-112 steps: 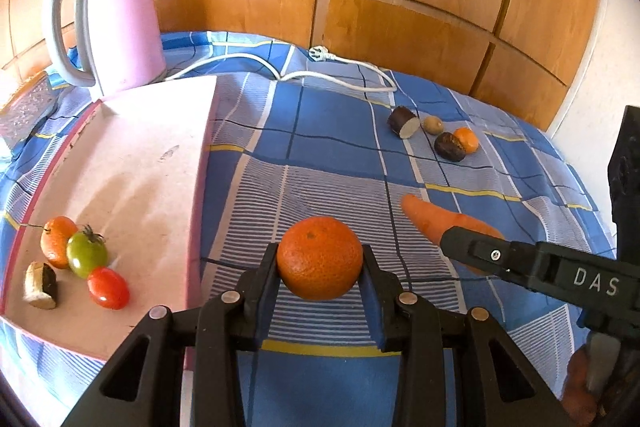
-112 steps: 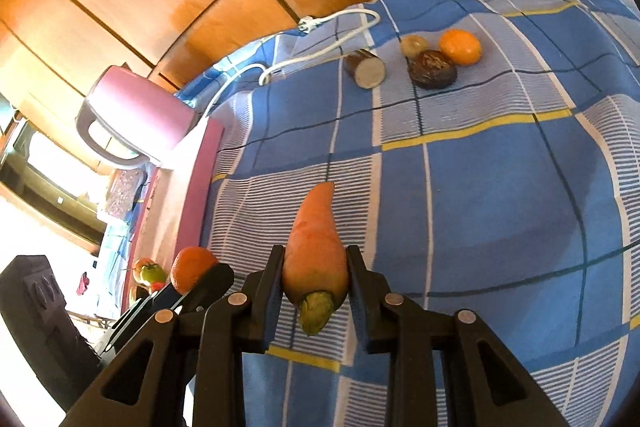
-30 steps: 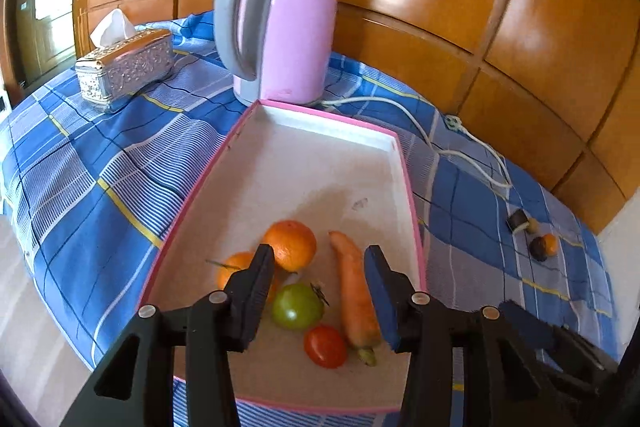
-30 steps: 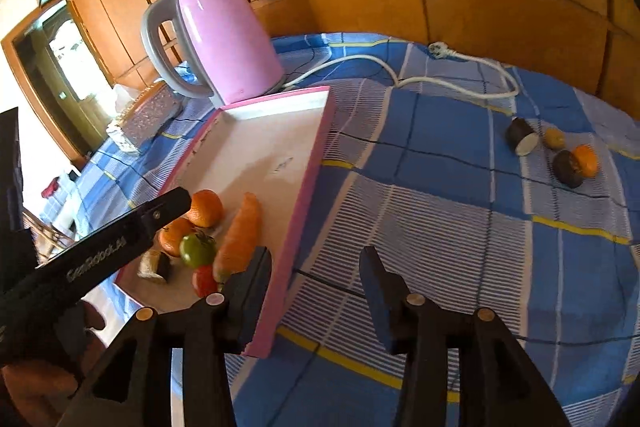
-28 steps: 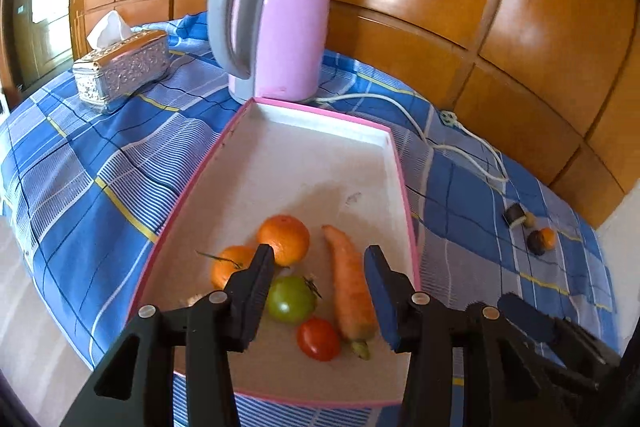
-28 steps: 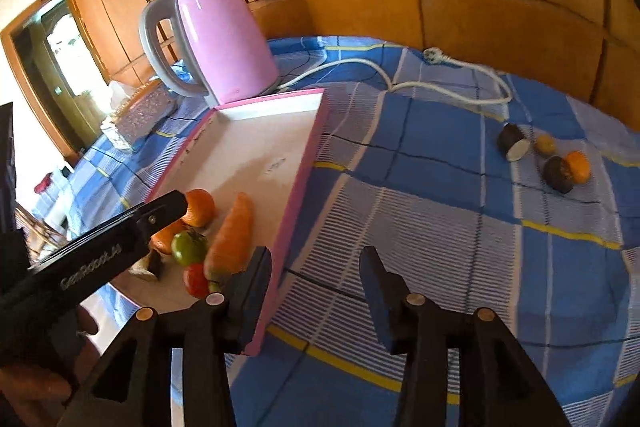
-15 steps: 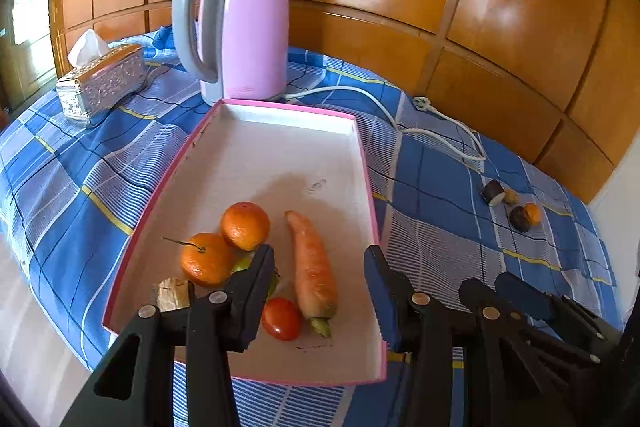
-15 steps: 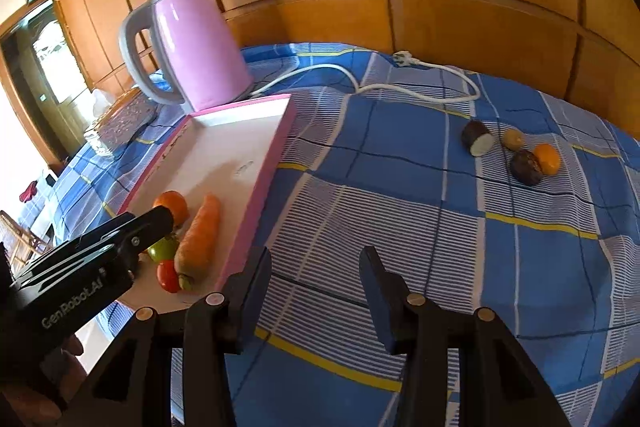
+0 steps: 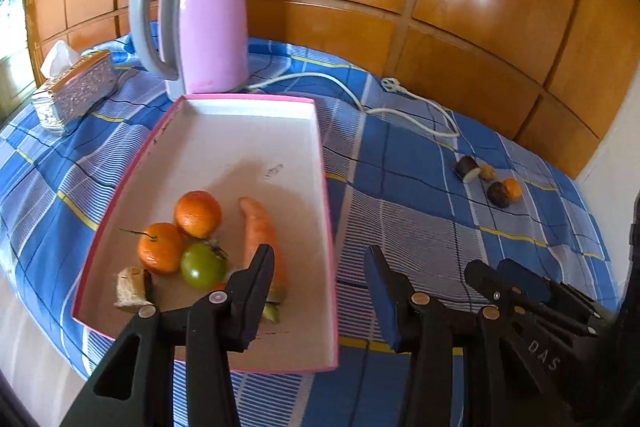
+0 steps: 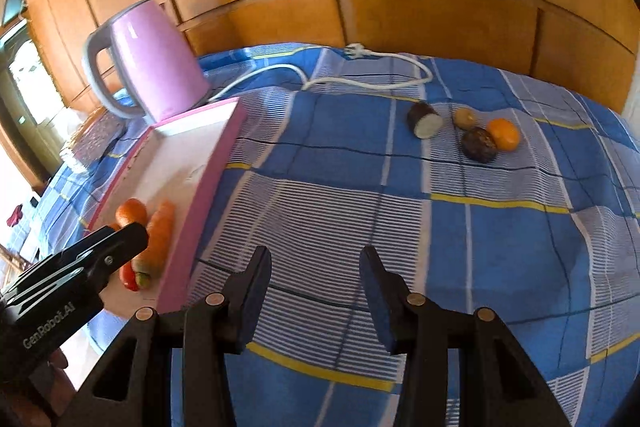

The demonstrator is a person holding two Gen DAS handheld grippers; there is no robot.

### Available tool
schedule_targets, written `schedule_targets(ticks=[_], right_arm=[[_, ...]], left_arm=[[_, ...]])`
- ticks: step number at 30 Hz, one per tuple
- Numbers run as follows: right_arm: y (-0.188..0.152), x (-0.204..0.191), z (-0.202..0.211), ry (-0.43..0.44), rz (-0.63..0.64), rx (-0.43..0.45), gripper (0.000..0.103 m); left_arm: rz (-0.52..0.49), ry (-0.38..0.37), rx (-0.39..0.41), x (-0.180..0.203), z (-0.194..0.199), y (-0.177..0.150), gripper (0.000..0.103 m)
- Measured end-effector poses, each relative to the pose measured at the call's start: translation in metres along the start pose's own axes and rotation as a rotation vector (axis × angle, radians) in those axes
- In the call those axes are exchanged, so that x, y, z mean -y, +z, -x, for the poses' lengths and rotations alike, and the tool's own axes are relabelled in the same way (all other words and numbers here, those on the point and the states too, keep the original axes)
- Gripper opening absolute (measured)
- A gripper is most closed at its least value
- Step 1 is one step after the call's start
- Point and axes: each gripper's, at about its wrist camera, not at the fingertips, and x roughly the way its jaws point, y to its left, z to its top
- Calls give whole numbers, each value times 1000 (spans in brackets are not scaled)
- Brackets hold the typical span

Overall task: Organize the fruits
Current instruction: 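Move both tools back toward the remaining produce on the bedspread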

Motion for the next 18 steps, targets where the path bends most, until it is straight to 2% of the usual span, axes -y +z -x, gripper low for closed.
schedule_targets(ticks=[18], right_arm=[[-11, 83, 3, -119, -171, -2, 46]], left_arm=[[-131, -70, -46, 58, -25, -10, 47]])
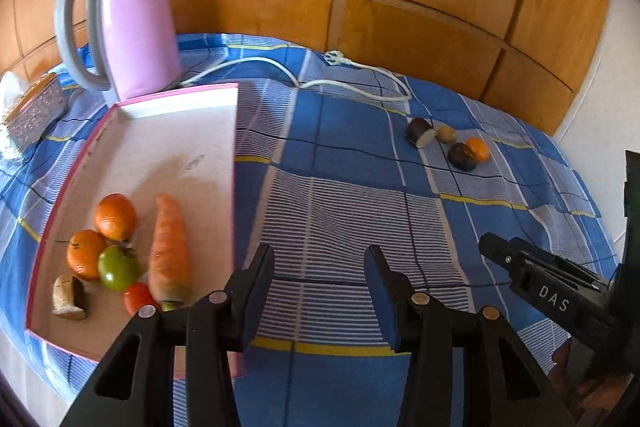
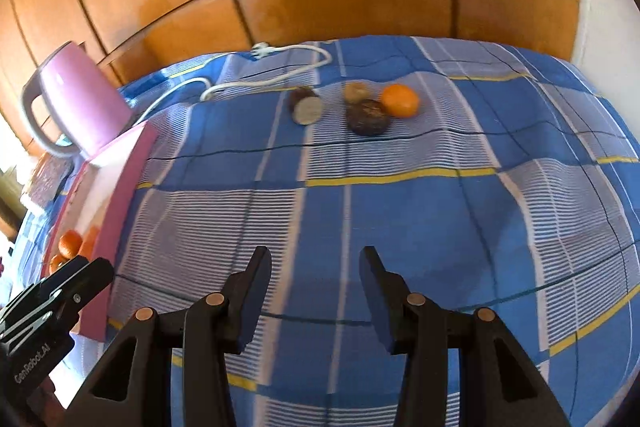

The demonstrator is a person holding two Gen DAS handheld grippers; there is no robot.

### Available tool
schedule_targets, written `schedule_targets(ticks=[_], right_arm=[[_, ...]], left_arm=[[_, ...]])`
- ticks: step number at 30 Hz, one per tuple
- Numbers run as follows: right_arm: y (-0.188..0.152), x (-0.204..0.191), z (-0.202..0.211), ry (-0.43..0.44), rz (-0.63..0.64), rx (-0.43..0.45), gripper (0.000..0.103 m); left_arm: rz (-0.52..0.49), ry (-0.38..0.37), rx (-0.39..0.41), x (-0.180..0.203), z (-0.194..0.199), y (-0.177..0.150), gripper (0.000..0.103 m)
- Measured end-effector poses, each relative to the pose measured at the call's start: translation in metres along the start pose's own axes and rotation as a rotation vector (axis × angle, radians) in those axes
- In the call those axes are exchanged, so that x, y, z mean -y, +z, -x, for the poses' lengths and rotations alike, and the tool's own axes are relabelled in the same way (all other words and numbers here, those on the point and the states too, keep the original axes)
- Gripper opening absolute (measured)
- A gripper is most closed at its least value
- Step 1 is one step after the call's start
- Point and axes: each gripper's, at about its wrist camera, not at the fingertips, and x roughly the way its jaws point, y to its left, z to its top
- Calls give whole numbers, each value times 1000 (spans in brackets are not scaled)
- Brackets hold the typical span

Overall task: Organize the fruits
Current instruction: 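Move both tools back toward the remaining produce on the bedspread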

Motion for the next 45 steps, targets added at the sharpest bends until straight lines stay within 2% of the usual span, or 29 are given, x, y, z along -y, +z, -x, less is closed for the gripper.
schedule_targets(ticks=[15, 33, 45], right_arm=[[6, 29, -13, -33, -49, -14, 46], [39, 62, -38, -59, -104, -4, 46], [72, 67, -55, -62, -95, 23, 46]], left_arm=[[-47, -30, -12, 32, -30, 20, 47], [-65, -66, -54, 65, -79, 47, 47], [-51, -83, -27, 88, -106, 82, 46]])
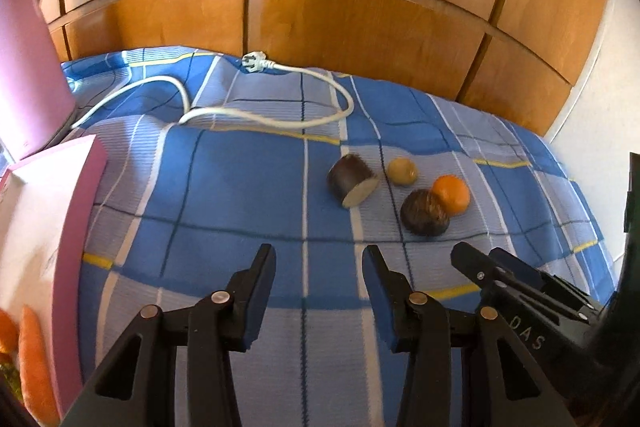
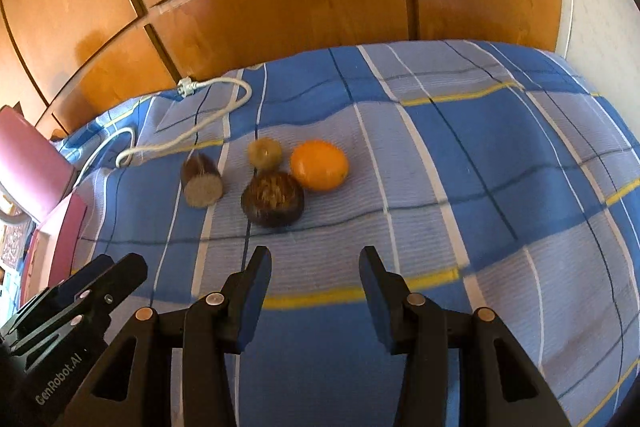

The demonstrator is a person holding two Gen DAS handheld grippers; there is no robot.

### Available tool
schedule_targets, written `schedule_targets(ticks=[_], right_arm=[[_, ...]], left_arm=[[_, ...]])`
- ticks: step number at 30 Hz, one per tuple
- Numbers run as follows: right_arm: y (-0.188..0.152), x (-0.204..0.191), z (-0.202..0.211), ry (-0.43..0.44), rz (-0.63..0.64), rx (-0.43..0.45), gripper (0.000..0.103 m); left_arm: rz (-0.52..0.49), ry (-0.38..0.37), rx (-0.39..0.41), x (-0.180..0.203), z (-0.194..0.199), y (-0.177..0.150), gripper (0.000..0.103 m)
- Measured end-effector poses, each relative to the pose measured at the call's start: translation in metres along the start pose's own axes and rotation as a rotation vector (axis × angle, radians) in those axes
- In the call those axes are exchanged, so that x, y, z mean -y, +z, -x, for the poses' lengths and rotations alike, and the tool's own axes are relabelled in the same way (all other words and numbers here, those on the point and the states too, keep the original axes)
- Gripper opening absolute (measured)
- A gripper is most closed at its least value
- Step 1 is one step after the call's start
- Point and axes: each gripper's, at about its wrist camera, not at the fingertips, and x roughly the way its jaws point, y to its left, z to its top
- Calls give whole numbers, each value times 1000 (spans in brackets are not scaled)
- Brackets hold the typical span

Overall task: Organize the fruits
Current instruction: 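Move both tools back toward the remaining produce on the bedspread, then grasp the dark eggplant slice with the left tool while the right tool grasps the small orange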

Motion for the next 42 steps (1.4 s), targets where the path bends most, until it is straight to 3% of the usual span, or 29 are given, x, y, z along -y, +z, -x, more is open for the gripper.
schedule_targets(ticks=[15, 26, 27, 31, 32, 33, 42], right_arm=[[45, 2, -25, 3, -35, 39, 47], [49, 4, -50, -9, -38, 16, 43], [49, 4, -51, -4, -34, 14, 38], [49, 3, -53, 3, -27, 14, 37], [49, 3, -52, 2, -21, 16, 37], [49, 3, -52, 6, -16, 16, 37], [38, 11, -29, -12, -14, 26, 37]], left_arm=[[76, -32, 12, 10, -34, 41, 47], [125, -44, -5, 9, -64, 50, 51], [129, -44, -10, 9, -67, 51, 51], [166, -97, -47, 4, -83, 49, 48], [164, -104, -44, 3, -83, 49, 39], [155, -111, -44, 4, -83, 48, 37], [145, -105, -51, -12, -51, 16, 36]])
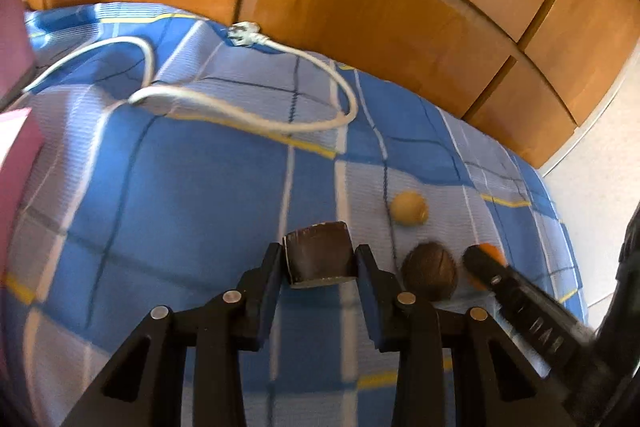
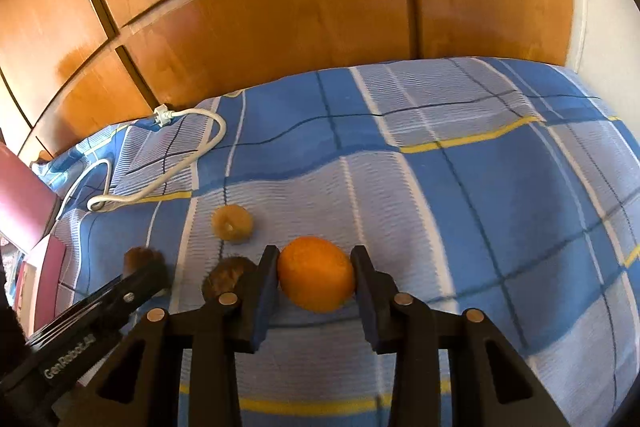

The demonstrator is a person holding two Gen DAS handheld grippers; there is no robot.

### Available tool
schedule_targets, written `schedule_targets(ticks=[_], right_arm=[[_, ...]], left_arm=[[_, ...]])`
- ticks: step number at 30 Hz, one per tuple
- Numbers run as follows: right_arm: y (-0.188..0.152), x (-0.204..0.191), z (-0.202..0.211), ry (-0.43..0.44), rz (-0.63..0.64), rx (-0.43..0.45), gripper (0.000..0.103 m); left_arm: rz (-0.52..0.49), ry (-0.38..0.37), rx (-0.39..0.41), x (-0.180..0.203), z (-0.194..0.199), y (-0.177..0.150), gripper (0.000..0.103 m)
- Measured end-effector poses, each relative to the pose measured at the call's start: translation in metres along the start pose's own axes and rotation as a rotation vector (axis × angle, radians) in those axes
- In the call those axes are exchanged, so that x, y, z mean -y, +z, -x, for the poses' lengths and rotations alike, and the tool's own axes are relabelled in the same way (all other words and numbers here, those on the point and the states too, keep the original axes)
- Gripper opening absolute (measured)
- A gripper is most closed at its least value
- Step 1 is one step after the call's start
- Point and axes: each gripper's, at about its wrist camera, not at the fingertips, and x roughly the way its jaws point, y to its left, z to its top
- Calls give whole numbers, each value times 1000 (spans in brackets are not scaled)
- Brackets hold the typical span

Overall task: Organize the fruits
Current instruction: 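Grasp the dark eggplant slice with the left tool while the right tool grasps the small orange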

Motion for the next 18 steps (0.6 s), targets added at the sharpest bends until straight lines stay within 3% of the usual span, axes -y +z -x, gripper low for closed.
schedule_targets(ticks=[9, 18], right_arm=[[-40, 5, 29, 31, 4, -57, 37], [-81, -28, 52, 109, 102, -94, 37]], left_arm=[[-38, 47, 10, -18, 47, -55, 36], [-56, 68, 18, -28, 86, -95, 36]])
